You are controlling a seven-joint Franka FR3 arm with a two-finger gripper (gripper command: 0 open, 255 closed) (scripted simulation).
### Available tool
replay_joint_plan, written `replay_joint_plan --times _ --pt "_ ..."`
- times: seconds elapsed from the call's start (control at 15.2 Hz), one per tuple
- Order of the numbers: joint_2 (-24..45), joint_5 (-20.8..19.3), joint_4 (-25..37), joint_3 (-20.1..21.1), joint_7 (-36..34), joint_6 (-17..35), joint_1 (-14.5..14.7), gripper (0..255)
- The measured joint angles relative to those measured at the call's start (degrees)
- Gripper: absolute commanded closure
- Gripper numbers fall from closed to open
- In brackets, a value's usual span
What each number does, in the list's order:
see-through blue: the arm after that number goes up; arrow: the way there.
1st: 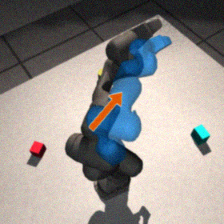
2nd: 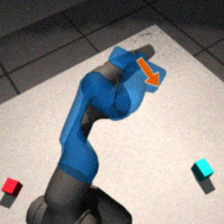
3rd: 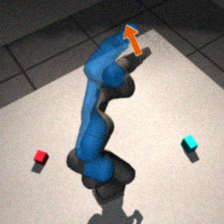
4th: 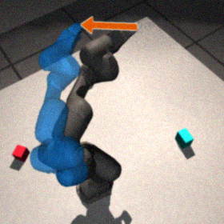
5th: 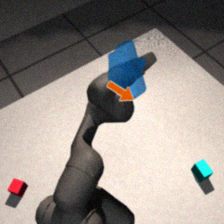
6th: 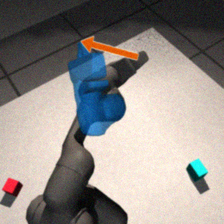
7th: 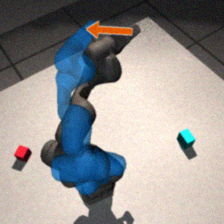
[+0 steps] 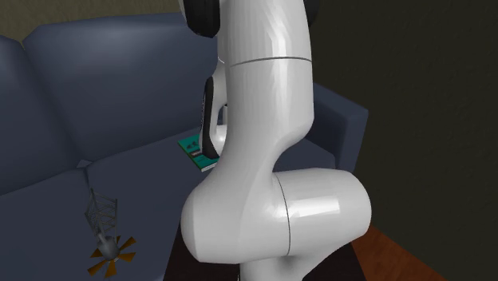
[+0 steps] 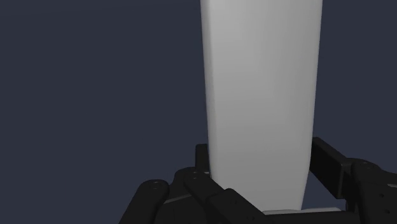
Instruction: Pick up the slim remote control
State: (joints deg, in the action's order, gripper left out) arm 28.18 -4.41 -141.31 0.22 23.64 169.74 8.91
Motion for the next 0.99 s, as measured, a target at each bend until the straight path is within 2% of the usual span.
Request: replay_joint_plan --times 0.4,0.99 --pt "-0.37 0.02 -0.15 0.04 0.0 -0.22 -0.01 255" --pt "-8.22 0.63 -2.26 0.89 0.61 -5.98 -0.74 255"
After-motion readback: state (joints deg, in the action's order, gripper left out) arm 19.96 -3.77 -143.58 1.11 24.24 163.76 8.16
